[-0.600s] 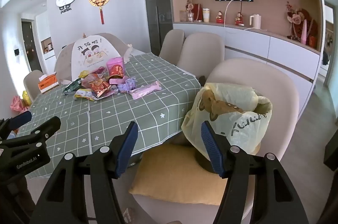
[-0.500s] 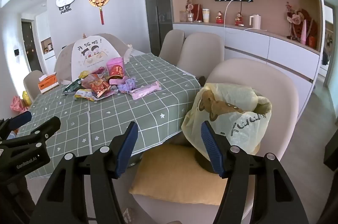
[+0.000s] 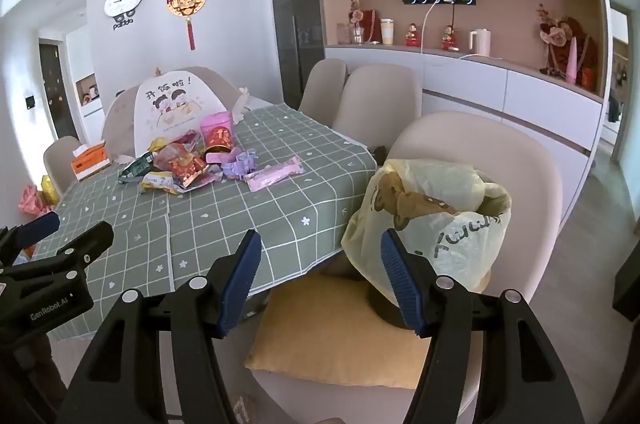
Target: Collect trash
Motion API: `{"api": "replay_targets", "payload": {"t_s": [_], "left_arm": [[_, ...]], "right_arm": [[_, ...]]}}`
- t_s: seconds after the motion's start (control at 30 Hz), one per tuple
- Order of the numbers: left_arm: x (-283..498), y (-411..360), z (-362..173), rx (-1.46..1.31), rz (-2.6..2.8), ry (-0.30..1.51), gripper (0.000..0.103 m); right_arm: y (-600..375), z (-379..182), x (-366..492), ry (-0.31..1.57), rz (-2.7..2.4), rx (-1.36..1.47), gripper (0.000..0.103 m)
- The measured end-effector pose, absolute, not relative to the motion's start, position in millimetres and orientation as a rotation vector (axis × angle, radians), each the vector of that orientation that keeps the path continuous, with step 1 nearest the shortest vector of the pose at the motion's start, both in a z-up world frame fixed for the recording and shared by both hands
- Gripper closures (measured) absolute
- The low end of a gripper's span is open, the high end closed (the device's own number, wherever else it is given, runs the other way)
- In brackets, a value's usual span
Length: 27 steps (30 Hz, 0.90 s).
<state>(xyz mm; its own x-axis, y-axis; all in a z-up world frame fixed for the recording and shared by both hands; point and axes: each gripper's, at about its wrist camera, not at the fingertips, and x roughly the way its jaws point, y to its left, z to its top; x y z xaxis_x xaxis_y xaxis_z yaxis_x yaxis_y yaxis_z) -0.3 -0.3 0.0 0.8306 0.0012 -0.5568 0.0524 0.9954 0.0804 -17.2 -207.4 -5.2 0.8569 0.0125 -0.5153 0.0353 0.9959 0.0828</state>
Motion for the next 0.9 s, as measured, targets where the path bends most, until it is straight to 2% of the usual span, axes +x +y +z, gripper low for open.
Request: {"api": "replay_targets", "payload": {"t_s": [0.9], "left_arm": [[-2.3, -15.5, 5.0, 0.095, -0.031, 0.589, 0.016]], "right_arm": [[-207.8, -5.8, -16.9, 0.540, -0.014, 0.093, 0.044]]}}
